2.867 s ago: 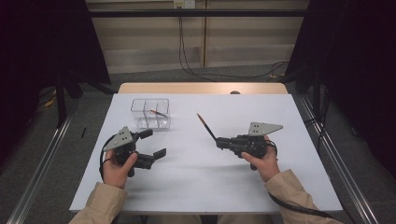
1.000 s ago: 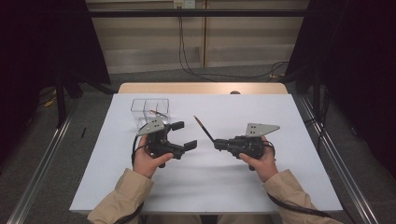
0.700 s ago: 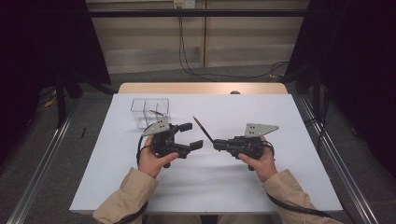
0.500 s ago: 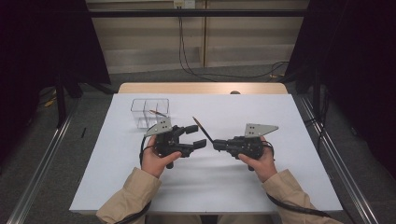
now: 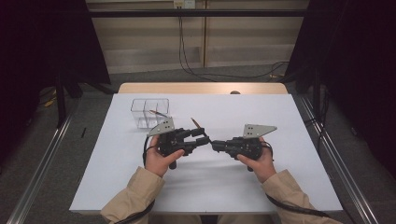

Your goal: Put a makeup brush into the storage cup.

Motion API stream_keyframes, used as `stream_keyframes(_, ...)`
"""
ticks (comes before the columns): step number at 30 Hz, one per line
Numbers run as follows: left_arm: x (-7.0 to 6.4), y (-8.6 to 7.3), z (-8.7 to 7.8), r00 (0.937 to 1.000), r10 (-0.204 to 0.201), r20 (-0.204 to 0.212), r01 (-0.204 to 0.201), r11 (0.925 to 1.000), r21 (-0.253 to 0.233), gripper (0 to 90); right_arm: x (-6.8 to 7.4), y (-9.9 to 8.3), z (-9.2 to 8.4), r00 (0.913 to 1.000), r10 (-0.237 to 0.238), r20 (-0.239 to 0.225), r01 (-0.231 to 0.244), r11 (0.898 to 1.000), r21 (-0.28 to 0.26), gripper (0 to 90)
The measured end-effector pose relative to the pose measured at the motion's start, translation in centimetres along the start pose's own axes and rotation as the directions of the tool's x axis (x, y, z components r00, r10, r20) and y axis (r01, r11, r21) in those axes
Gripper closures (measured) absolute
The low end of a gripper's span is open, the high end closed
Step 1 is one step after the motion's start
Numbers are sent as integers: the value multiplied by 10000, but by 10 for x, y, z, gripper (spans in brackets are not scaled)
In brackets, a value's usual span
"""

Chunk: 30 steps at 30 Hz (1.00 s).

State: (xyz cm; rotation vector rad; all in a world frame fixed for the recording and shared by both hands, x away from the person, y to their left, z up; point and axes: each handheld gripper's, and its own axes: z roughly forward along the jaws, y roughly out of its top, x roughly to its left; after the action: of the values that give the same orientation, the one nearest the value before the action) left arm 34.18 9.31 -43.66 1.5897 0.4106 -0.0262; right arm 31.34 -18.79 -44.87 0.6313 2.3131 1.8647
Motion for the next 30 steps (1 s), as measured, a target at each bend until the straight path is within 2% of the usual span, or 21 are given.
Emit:
stream_keyframes(17, -2, 1, 3, 9998, 41, 176, -34, 9992, -404, 794, 3, -1, 3, 9999, -105, -74, 105, 9999, 61, 850)
stream_keyframes(30, -6, 2, 11, 9995, 71, 315, -59, 9993, -380, 827, 3, -3, 6, 9999, 41, -127, -40, 9999, 120, 849)
